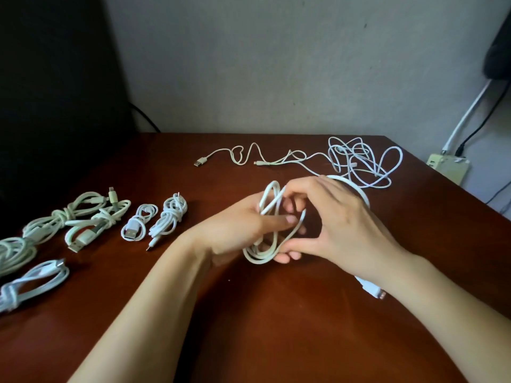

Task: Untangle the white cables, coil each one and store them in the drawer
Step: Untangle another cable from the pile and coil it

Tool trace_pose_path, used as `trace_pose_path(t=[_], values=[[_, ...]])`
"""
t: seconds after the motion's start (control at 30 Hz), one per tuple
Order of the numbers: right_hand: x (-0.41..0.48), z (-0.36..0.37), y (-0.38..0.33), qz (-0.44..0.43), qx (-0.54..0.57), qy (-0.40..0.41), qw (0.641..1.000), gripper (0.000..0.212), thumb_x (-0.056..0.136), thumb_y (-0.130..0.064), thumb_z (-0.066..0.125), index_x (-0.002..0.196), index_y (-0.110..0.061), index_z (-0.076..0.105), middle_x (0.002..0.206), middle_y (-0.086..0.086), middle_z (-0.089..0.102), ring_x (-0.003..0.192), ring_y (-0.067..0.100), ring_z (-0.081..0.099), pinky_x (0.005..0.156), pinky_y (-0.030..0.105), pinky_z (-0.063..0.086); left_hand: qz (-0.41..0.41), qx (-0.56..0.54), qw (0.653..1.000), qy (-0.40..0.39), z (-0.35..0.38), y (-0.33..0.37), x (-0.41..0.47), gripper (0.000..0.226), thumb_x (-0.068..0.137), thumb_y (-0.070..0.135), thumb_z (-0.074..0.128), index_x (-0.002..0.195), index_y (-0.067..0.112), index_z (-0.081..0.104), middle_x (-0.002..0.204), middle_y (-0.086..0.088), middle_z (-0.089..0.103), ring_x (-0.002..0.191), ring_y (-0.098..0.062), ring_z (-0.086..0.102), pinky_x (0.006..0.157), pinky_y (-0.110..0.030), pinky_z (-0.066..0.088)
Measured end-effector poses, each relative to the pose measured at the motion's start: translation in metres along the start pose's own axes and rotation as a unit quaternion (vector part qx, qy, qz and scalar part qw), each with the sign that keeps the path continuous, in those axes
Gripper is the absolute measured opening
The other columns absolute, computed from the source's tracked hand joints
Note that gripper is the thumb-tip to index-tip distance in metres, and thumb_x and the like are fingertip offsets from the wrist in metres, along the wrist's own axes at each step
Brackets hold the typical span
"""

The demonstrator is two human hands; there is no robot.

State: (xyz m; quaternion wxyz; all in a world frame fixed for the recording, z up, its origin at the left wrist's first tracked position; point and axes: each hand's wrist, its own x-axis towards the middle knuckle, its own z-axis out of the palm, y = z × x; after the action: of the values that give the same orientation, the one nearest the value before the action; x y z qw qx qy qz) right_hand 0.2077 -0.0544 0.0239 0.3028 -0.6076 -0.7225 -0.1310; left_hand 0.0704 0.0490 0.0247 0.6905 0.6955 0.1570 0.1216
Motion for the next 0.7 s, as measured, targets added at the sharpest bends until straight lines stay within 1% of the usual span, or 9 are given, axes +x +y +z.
trace_pose_path(t=[0.1, 0.2, 0.23, 0.3, 0.37, 0.43, 0.57, 0.63, 0.7], values=[[0.0002, 0.0012, -0.002, 0.005, 0.022, -0.011, 1.0, 0.07, 0.053, -0.025, 0.089, 0.102, -0.032, 0.04, 0.087, -0.013, 0.046, 0.081, 0.005, 0.042, 0.075, 0.021, 0.038, 0.01, 0.048, 0.999, 0.001, 0.0035, -0.004, 0.0017, 0.009, 0.095, 0.001, 0.052, 0.102, -0.005, 0.054, 0.081, -0.011, 0.067, 0.063, -0.022, 0.067, 0.052, -0.026, 0.055], [-0.0015, 0.0019, -0.0024, 0.0, 0.052, -0.022, 0.998, 0.062, 0.06, -0.013, 0.085, 0.098, -0.033, 0.039, 0.083, -0.023, 0.041, 0.078, -0.007, 0.041, 0.073, 0.005, 0.034, 0.009, 0.048, 0.998, 0.041, 0.0068, -0.005, 0.0035, 0.007, 0.095, 0.001, 0.053, 0.089, 0.0, 0.056, 0.071, -0.01, 0.06, 0.048, -0.013, 0.06, 0.045, -0.021, 0.049], [-0.0021, 0.0013, -0.0028, 0.002, 0.066, -0.021, 0.998, 0.059, 0.065, -0.009, 0.082, 0.098, -0.033, 0.04, 0.079, -0.022, 0.041, 0.075, -0.007, 0.042, 0.07, 0.003, 0.033, 0.01, 0.053, 0.997, 0.054, 0.0076, -0.0053, 0.0038, 0.009, 0.095, 0.001, 0.053, 0.087, 0.0, 0.057, 0.071, -0.013, 0.058, 0.044, -0.01, 0.058, 0.043, -0.018, 0.047], [-0.0031, -0.0004, -0.0049, 0.003, 0.1, -0.003, 0.995, 0.052, 0.071, -0.003, 0.077, 0.098, -0.031, 0.043, 0.073, -0.011, 0.043, 0.067, 0.0, 0.044, 0.065, 0.002, 0.033, 0.018, 0.059, 0.995, 0.075, 0.0081, -0.004, 0.0035, 0.008, 0.096, 0.001, 0.051, 0.095, -0.006, 0.055, 0.077, -0.021, 0.058, 0.043, -0.008, 0.056, 0.042, -0.016, 0.045], [-0.0032, -0.0015, -0.0072, 0.008, 0.126, 0.028, 0.992, 0.044, 0.076, -0.006, 0.074, 0.098, -0.029, 0.045, 0.071, -0.004, 0.043, 0.06, 0.004, 0.044, 0.06, 0.003, 0.033, 0.024, 0.052, 0.994, 0.098, 0.006, -0.003, 0.0039, 0.005, 0.097, 0.0, 0.048, 0.098, -0.002, 0.053, 0.073, -0.019, 0.056, 0.043, -0.008, 0.056, 0.041, -0.016, 0.044], [-0.0021, -0.0023, -0.0074, 0.023, 0.123, 0.067, 0.99, 0.036, 0.077, -0.011, 0.071, 0.097, -0.029, 0.046, 0.071, -0.004, 0.044, 0.056, 0.004, 0.044, 0.058, 0.004, 0.033, 0.027, 0.039, 0.992, 0.121, 0.003, -0.0033, 0.0051, 0.011, 0.099, 0.0, 0.044, 0.096, 0.005, 0.053, 0.066, -0.011, 0.052, 0.042, -0.009, 0.055, 0.041, -0.018, 0.044], [0.0002, -0.0026, -0.0042, 0.074, 0.07, 0.122, 0.987, 0.026, 0.079, -0.026, 0.069, 0.095, -0.027, 0.049, 0.067, -0.002, 0.043, 0.058, 0.007, 0.045, 0.057, 0.009, 0.035, 0.034, 0.015, 0.991, 0.129, -0.0005, -0.0068, 0.0071, 0.02, 0.1, -0.001, 0.039, 0.111, 0.004, 0.055, 0.066, -0.004, 0.047, 0.048, -0.016, 0.052, 0.05, -0.029, 0.046], [0.001, -0.0019, -0.0016, 0.102, 0.049, 0.141, 0.984, 0.022, 0.081, -0.038, 0.063, 0.094, -0.025, 0.052, 0.067, -0.005, 0.044, 0.062, 0.006, 0.046, 0.059, 0.012, 0.035, 0.036, 0.002, 0.993, 0.116, 0.0013, -0.0049, 0.0054, 0.02, 0.1, -0.001, 0.039, 0.102, 0.007, 0.056, 0.067, -0.005, 0.046, 0.049, -0.017, 0.048, 0.049, -0.027, 0.045], [0.002, -0.0016, -0.0006, 0.118, 0.058, 0.151, 0.98, 0.022, 0.082, -0.042, 0.058, 0.093, -0.023, 0.056, 0.071, -0.008, 0.044, 0.067, 0.004, 0.045, 0.063, 0.01, 0.033, 0.04, -0.018, 0.995, 0.094, 0.0046, -0.0011, 0.0034, 0.023, 0.099, -0.001, 0.041, 0.085, 0.011, 0.055, 0.067, -0.007, 0.044, 0.048, -0.016, 0.045, 0.045, -0.026, 0.044]])
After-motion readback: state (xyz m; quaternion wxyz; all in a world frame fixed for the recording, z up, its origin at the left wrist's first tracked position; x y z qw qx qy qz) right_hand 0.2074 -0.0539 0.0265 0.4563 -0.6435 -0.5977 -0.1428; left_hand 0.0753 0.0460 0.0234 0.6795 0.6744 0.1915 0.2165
